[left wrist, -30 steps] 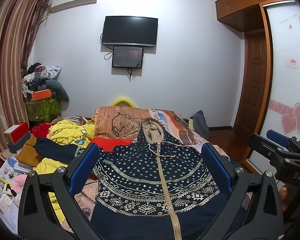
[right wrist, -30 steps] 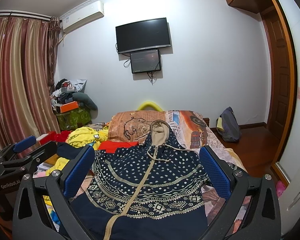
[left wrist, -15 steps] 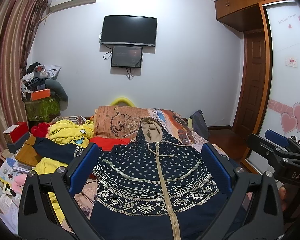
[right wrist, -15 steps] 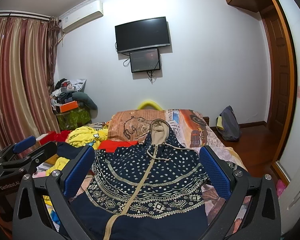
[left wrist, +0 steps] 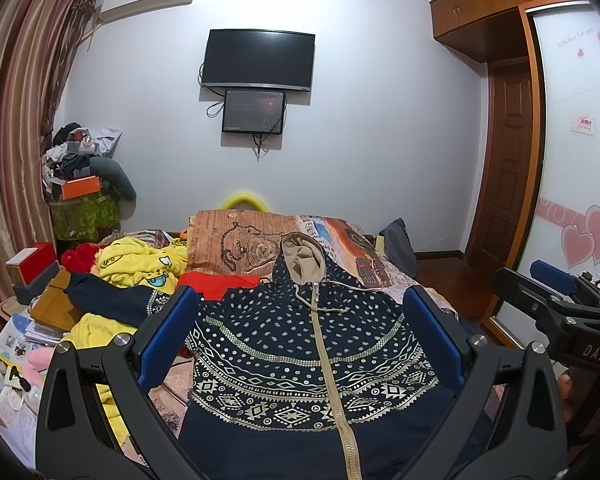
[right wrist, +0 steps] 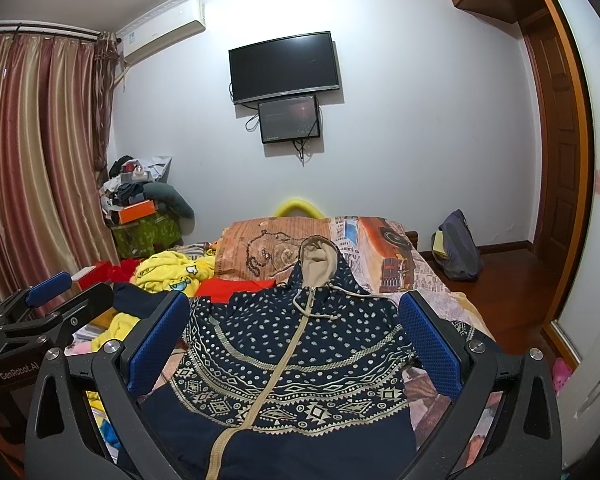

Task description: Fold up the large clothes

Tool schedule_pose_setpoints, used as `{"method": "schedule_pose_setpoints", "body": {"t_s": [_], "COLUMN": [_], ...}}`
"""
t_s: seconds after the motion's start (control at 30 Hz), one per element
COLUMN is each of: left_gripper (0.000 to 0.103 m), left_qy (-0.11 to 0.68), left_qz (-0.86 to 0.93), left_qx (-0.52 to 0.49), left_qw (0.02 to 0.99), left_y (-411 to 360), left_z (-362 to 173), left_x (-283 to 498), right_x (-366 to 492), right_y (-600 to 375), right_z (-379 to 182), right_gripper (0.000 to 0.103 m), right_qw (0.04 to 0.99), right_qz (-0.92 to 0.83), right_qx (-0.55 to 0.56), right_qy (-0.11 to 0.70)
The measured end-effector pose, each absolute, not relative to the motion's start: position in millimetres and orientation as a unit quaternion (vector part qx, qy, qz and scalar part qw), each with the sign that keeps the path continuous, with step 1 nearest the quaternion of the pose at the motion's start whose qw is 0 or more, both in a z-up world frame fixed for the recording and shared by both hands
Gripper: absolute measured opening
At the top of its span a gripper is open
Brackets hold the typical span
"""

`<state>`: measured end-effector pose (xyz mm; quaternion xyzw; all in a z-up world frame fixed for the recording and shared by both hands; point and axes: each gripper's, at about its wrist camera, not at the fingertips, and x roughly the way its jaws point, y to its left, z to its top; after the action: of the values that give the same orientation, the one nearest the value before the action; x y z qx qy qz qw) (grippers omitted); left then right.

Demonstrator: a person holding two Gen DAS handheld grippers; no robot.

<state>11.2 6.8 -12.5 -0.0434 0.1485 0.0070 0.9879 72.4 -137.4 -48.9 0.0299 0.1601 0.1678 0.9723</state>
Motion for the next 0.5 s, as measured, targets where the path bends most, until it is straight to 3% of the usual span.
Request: {"method": "schedule_pose_setpoints", "body": {"t_s": [0.5], "left_gripper": [0.103], "left_qy": [0.153], "left_qz": [0.018], "left_qx": [-0.045], "left_qw": [0.987], "left_y": [17], "left_z": [-16], "left_x": [26], "right_x": [84], "right_y": [-137], "right_z": [-54], "right_gripper": [0.103], "right_qw": [0.97], "right_qz": [0.164], "right_qx": [0.031], "right_qy": [0.176]}}
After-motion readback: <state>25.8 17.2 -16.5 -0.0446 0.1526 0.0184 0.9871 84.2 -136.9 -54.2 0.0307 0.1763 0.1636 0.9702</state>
